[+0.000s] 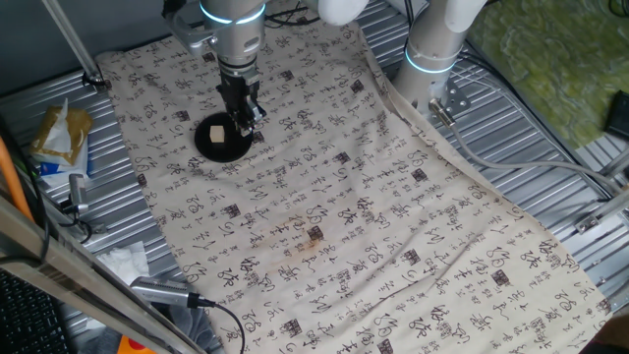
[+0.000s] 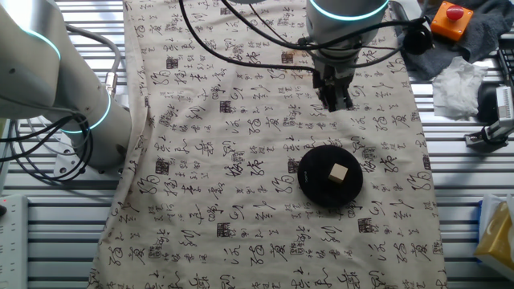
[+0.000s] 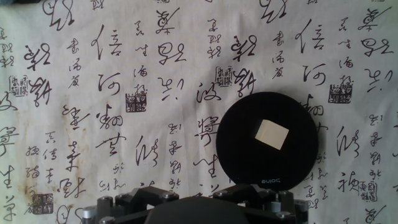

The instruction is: Remove the object from the scale

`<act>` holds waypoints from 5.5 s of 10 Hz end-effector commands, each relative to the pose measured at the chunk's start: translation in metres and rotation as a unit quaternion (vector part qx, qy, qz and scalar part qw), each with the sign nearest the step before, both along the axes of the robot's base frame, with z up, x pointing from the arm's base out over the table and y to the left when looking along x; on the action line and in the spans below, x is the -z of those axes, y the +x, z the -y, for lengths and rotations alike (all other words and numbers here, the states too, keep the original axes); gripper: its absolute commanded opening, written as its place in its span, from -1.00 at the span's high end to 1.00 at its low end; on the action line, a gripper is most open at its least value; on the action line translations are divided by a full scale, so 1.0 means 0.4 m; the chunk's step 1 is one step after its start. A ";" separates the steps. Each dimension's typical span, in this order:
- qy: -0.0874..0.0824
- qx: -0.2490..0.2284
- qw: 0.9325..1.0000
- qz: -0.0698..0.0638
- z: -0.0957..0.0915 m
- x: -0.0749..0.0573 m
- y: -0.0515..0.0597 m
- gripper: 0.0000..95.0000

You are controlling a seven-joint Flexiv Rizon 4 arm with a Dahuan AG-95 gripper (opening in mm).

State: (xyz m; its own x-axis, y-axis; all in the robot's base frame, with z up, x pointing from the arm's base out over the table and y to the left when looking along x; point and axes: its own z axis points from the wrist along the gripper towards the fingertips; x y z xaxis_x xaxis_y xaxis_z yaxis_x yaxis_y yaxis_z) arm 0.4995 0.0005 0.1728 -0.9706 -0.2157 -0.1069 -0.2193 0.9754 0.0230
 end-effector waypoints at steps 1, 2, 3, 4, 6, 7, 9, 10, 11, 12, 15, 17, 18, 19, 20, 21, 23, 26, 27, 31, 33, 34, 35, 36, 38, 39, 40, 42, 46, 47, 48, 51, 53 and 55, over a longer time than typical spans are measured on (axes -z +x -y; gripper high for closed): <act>-0.001 -0.001 1.000 0.000 0.000 0.000 0.000 1.00; -0.001 -0.001 1.000 0.000 0.000 0.000 0.000 1.00; -0.001 -0.001 1.000 0.000 0.000 0.000 0.000 1.00; -0.001 -0.001 1.000 0.000 0.000 0.000 0.000 1.00; -0.001 0.000 1.000 -0.001 0.000 0.000 0.000 1.00; -0.001 0.001 1.000 -0.001 0.000 0.000 0.000 1.00; -0.001 0.003 1.000 -0.003 0.000 0.000 0.000 1.00; -0.001 0.002 1.000 -0.003 -0.001 -0.002 0.000 0.60; -0.001 0.000 1.000 -0.003 -0.001 -0.003 0.000 0.60; -0.001 -0.001 1.000 -0.004 -0.001 -0.003 0.000 0.20; 0.000 -0.004 1.000 -0.003 -0.002 -0.005 0.000 0.20; 0.001 -0.004 1.000 -0.003 -0.002 -0.005 0.000 -0.20; 0.001 -0.003 1.000 -0.003 -0.003 -0.004 0.000 -0.20; 0.000 -0.004 1.000 -0.003 -0.004 -0.004 0.001 -0.20; -0.001 -0.006 1.000 -0.002 -0.004 -0.004 0.001 0.20; -0.001 -0.007 1.000 -0.001 -0.004 -0.004 0.001 0.20; -0.004 -0.012 1.000 0.001 -0.004 -0.004 0.001 0.20; -0.008 -0.022 1.000 0.003 -0.004 -0.004 0.001 0.20; -0.017 -0.032 0.999 0.004 -0.004 -0.004 0.001 0.20; -0.033 -0.041 0.999 0.011 -0.003 -0.004 0.002 0.20; -0.036 -0.049 0.998 0.018 -0.002 0.003 0.003 0.20; -0.035 -0.052 0.998 0.022 0.001 0.011 0.006 0.20; -0.035 -0.053 0.998 0.023 0.002 0.013 0.009 0.20; -0.036 -0.058 0.997 0.022 0.004 0.015 0.018 0.20; -0.037 -0.070 0.997 0.022 0.013 0.019 0.039 0.20; -0.037 -0.078 0.996 0.022 0.024 0.020 0.052 0.20; -0.036 -0.084 0.996 0.021 0.036 0.022 0.066 0.20; -0.034 -0.088 0.995 0.021 0.055 0.031 0.086 0.20; -0.021 -0.098 0.995 0.022 0.120 0.051 0.133 0.20; -0.018 -0.101 0.994 0.022 0.137 0.054 0.144 0.20; -0.016 -0.102 0.994 0.021 0.153 0.058 0.154 0.20; -0.005 -0.103 0.995 0.016 0.198 0.069 0.175 0.20; 0.002 -0.096 0.995 0.018 0.204 0.066 0.175 0.20; -0.017 -0.099 0.995 0.017 0.204 0.061 0.182 0.20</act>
